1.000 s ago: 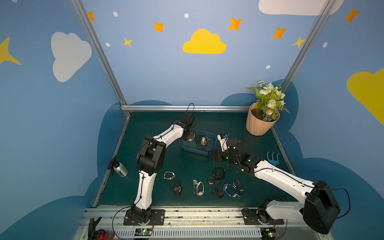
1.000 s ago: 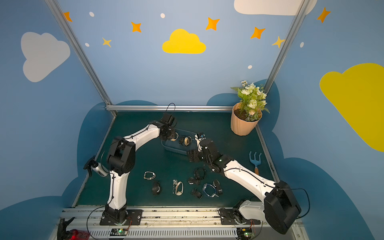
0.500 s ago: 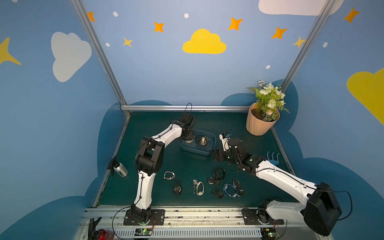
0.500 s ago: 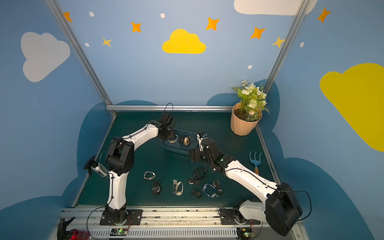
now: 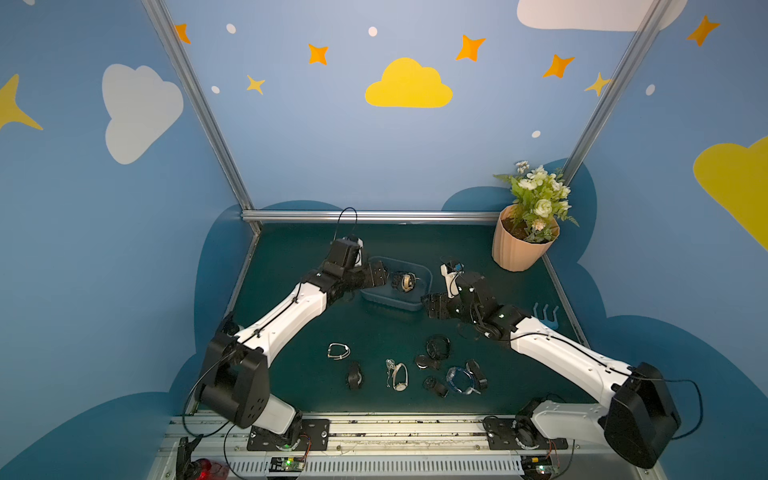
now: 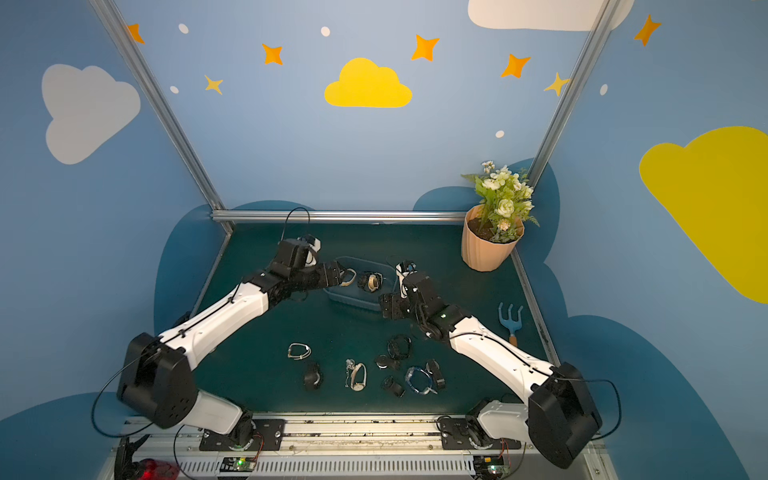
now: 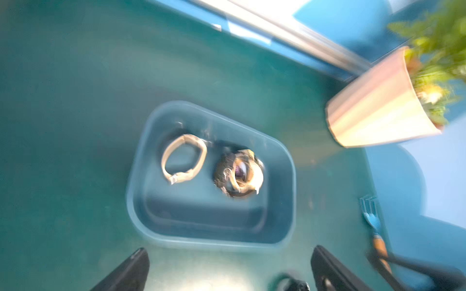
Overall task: Put the watch into the storage box
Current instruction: Place the watch in the storage box, then pick up the watch at the center of the board.
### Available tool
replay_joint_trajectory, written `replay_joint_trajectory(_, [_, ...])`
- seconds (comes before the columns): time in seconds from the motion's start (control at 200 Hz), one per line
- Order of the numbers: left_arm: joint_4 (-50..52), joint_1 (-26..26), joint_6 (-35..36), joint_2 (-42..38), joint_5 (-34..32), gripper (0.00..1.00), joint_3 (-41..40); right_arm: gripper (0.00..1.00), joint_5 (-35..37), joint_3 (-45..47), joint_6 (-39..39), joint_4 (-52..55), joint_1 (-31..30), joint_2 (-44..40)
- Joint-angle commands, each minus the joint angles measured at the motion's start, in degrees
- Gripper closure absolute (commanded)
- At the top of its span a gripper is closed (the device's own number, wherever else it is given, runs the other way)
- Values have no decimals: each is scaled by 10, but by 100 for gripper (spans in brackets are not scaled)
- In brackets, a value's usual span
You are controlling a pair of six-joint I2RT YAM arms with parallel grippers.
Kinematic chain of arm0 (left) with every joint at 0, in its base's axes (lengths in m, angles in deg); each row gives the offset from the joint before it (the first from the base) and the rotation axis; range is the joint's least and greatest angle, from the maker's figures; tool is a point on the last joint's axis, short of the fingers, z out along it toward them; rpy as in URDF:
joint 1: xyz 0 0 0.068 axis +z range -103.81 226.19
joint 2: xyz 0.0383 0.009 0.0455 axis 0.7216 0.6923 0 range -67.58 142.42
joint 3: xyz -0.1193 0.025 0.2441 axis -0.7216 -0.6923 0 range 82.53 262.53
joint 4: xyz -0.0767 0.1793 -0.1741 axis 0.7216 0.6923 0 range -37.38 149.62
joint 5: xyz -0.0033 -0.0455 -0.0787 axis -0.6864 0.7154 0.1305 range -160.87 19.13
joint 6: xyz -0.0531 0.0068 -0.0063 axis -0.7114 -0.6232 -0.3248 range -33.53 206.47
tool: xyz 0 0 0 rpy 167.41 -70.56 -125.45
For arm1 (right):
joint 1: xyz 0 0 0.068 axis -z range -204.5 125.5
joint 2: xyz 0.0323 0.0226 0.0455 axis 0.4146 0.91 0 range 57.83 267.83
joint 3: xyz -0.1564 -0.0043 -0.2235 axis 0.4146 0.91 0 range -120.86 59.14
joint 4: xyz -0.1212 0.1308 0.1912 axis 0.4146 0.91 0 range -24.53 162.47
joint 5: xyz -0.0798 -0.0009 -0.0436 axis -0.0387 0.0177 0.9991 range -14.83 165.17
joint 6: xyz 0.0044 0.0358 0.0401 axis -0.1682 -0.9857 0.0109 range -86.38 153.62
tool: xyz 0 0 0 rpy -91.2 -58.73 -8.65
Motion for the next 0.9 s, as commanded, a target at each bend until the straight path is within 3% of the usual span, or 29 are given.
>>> replay_joint_trajectory(0.0, [-83, -1, -45, -60, 35, 0, -95, 14, 7, -23, -8, 23, 4, 19])
replay_joint_trajectory(0.195, [-67, -2, -37, -125, 28, 0, -155, 14, 10, -28, -24, 37, 5, 38])
replay_joint_trajectory(0.416, [-81, -13, -42, -113, 33, 0, -158, 14, 25, -31, -21, 86, 5, 44])
replay_joint_trajectory(0.896, [-111, -55, -33, -73, 42, 0, -147, 19, 21, 74, -57, 180, 5, -49])
